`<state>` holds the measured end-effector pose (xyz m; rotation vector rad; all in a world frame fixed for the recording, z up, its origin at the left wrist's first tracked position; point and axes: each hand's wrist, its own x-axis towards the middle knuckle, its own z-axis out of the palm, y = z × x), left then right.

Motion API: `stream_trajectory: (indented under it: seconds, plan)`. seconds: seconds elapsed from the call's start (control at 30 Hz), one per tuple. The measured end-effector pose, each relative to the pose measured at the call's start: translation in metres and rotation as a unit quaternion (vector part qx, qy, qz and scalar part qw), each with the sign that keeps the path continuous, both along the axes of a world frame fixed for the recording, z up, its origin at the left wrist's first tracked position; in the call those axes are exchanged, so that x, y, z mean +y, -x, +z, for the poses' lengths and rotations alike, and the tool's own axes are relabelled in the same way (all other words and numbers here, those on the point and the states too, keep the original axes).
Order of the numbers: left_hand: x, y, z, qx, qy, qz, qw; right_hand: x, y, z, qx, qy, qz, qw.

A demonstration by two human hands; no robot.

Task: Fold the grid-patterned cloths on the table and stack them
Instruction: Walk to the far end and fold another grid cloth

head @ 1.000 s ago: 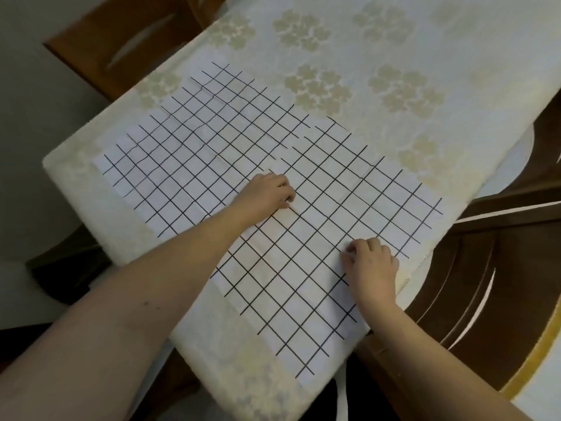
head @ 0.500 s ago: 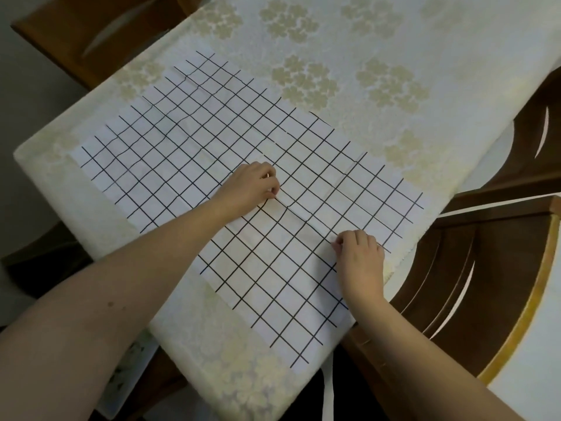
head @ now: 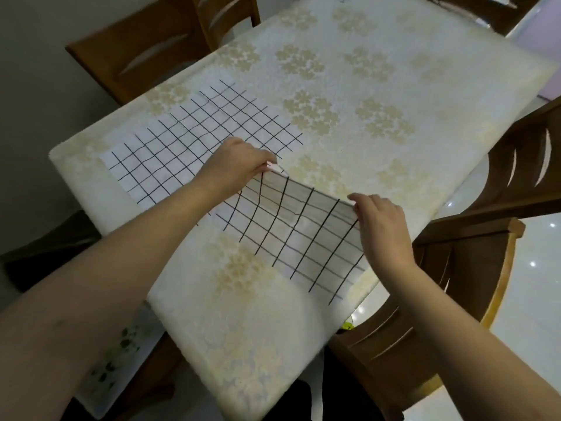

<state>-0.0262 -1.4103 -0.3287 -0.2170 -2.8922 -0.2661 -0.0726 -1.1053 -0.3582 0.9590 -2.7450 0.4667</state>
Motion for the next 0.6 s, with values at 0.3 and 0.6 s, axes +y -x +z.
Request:
stream_trajectory:
  seconds: [0.3, 0.6]
  plan:
    - [-0.022, -0.028, 0.072, 0.123, 0.043, 0.015, 0.991, -0.001, -0.006, 0.094, 0.091, 0.117, 0.064, 0.987]
    - [-0.022, -0.121, 0.017, 0.089, 0.049, 0.086, 0.991, 0.014, -0.083, 0.044, 0.015, 0.044, 0.137, 0.989]
